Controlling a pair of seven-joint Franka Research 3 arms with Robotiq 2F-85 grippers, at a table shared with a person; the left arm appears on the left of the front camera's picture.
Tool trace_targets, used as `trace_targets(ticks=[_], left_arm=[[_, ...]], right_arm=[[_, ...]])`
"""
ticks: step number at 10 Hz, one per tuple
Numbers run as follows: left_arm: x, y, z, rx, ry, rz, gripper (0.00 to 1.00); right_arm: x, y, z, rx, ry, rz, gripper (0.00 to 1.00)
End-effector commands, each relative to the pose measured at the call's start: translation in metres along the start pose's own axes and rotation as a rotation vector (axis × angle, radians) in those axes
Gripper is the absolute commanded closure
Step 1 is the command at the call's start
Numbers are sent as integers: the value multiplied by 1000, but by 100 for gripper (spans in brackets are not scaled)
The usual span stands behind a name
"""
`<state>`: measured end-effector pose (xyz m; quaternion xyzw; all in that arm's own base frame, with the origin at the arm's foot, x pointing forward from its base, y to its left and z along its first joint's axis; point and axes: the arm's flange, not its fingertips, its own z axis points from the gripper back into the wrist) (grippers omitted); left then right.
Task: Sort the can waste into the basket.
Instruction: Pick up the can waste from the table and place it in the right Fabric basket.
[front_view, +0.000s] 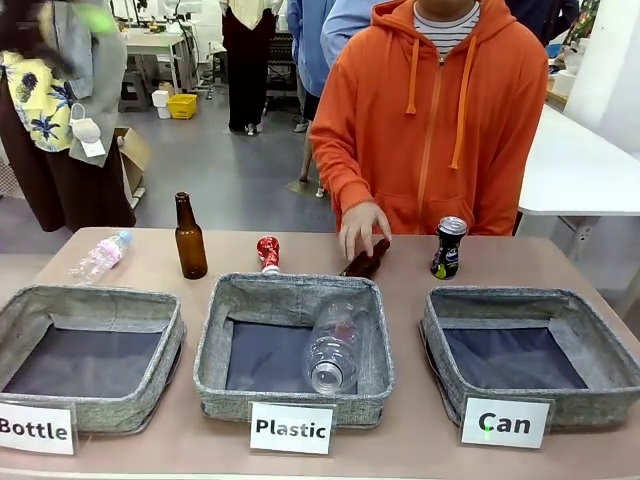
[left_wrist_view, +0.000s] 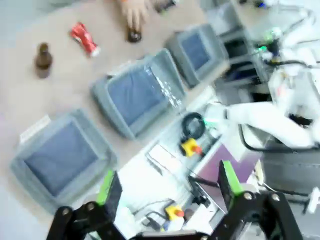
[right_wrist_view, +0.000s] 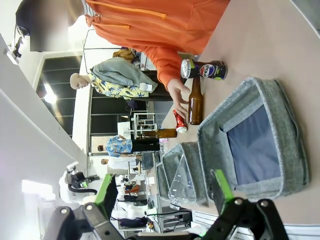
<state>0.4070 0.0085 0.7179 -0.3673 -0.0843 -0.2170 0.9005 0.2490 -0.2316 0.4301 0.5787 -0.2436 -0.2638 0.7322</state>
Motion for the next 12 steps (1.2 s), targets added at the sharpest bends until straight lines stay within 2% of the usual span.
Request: trace_targets(ticks=[1,2,4,6,9,11,12], left_arm=[[-27,103,30,-197,59,23,0],[-55,144,36,-295,43,13,0],[-111,210,9,-391,-31,-33,0],[-142,266,-23,-486,-66,-40,0],[-140,286,-40,-518,-50,-12,0],[-129,270,-36,-479,-40,39,0],[-111,249,-35,-421,-51,127,0]], right_arm=[[2,3,-1,27,-10,7,0],[2,3,-1,27,-10,7,0],[2,3,-1,27,-10,7,0],[2,3,-1,27,-10,7,0],[2,3,-1,27,-10,7,0],[2,3,-1,27,-10,7,0],[2,3,-1,27,-10,7,0]])
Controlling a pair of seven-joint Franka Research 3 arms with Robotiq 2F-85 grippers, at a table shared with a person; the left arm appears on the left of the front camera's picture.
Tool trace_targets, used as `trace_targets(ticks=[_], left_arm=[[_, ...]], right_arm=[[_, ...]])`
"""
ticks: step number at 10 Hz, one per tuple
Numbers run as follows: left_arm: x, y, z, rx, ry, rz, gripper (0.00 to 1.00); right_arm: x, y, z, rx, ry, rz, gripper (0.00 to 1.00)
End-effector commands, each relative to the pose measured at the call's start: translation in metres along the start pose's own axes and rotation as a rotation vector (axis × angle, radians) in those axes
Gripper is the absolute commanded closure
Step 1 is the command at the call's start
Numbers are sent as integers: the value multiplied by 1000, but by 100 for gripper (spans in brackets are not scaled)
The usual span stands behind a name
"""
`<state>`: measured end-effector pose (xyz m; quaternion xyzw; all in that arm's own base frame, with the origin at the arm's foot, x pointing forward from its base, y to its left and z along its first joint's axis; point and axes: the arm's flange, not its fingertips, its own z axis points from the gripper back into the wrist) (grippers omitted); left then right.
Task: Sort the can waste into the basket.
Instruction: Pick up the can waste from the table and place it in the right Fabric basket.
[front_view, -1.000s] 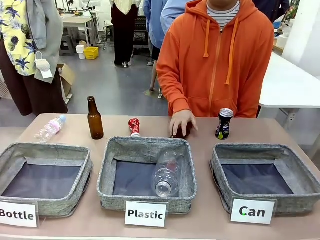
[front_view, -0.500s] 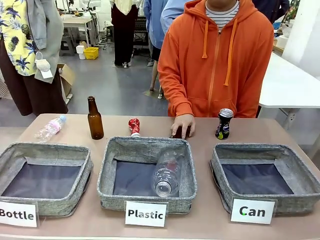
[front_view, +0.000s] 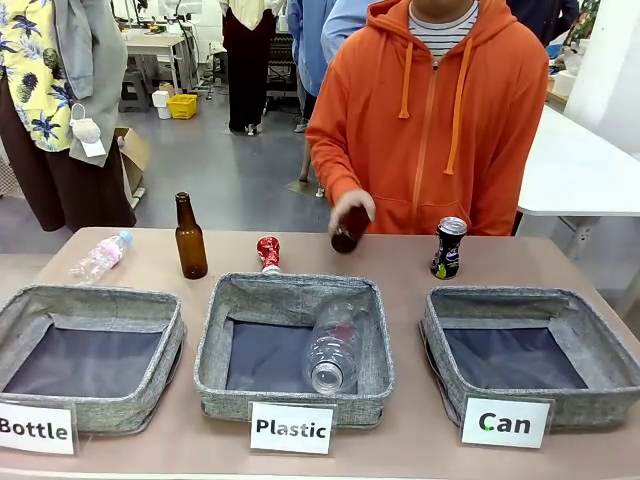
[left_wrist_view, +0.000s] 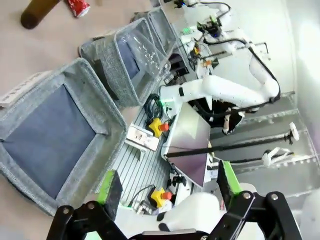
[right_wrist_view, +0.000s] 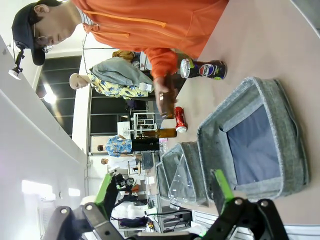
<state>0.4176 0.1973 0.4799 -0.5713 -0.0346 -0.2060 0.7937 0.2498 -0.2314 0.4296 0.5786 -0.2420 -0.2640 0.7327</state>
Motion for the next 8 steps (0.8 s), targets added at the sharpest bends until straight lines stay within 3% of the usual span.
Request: trace_targets(ticks=[1,3,4,6,8], left_arm=[[37,-52,-31,147,-36,134,0],[80,-93,-67,269,54,161,0],[81,-91,-62,268,31,211,0],[38,-79,-26,189,-35,262,0],[-62,-53,22,65,-211,251,0]], right_arm=[[2,3,-1,29,-12,9,0],[2,3,-1,29,-12,9,0],[2,3,-1,29,-12,9,0],[2,3,-1,29,-12,9,0],[2,3,-1,29,-12,9,0]])
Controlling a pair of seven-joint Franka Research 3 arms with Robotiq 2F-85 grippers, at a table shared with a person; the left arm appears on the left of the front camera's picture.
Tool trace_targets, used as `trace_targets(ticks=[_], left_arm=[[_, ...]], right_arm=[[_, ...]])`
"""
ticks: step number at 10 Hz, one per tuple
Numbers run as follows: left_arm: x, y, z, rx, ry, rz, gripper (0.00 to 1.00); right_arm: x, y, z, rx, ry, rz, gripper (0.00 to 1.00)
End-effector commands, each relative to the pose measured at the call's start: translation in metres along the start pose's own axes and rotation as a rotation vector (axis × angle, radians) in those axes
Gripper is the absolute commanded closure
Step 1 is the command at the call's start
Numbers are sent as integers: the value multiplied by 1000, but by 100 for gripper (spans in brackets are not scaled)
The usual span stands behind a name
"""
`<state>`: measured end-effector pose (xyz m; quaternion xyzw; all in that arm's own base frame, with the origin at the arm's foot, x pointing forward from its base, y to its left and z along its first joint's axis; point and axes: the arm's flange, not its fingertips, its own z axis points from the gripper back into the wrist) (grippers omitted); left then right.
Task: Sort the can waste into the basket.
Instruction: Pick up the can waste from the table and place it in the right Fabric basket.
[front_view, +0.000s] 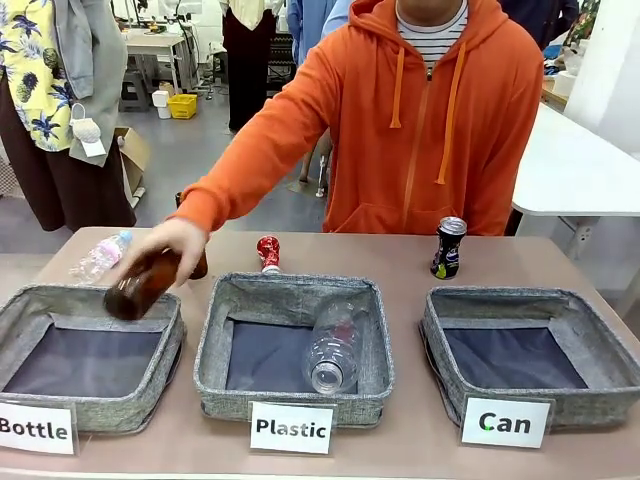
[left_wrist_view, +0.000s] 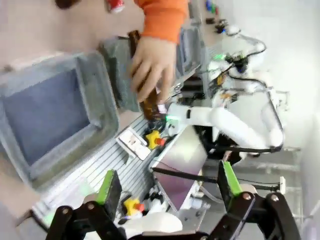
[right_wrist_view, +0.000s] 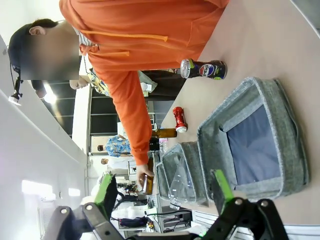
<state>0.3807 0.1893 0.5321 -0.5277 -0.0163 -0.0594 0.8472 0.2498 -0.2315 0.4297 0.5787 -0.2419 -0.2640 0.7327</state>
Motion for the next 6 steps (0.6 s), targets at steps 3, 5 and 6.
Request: trace_targets(ticks=[3,5,6], left_arm=[[-102,92,18,-233,-167,-24,0],[-99,103,10,-248,-154,-13,0],[-92,101,8,-246,-138,-4,0]], right_arm=[[2,3,-1,28,-13,9,0],[2,3,-1,28,-13,9,0],[2,3,-1,28,-13,9,0]])
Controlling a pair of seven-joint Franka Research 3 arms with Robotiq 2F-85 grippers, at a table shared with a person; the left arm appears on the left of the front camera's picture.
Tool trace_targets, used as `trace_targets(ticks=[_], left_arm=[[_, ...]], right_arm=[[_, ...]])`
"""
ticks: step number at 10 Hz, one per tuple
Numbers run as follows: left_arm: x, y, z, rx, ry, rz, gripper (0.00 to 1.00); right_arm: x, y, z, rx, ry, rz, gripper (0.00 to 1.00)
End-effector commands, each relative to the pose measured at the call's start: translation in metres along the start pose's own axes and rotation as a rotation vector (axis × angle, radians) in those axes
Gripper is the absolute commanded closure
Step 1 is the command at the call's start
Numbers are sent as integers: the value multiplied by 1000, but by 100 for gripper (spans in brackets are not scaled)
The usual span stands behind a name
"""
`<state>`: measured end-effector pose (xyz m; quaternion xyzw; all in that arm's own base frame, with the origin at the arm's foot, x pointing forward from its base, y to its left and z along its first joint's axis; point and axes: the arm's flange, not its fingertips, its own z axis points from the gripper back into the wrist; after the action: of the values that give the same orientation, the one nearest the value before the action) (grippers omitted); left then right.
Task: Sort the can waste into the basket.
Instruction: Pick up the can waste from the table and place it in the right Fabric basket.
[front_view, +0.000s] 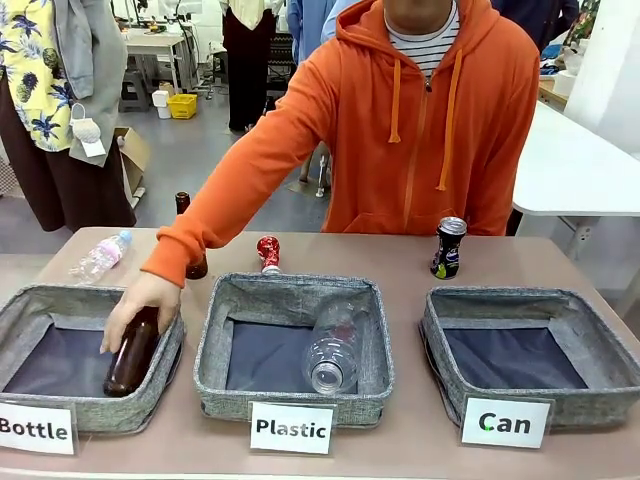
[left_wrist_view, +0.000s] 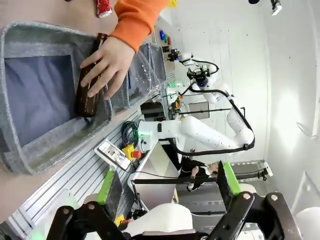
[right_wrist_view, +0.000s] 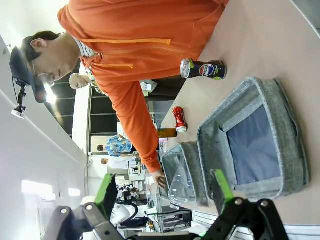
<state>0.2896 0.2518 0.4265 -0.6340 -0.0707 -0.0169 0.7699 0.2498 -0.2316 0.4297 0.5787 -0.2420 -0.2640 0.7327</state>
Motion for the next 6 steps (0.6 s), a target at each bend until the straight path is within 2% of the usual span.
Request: trace_targets(ticks=[1,4,6], left_arm=[[19,-14,-6,22,29,-7,0],[47,-44,-24,93,90,16,0],[72,-70,-53,179,182,61,0]], right_arm=[[2,3,-1,28,-12,9,0],[2,3,-1,28,-12,9,0],[2,3,-1,28,-12,9,0]])
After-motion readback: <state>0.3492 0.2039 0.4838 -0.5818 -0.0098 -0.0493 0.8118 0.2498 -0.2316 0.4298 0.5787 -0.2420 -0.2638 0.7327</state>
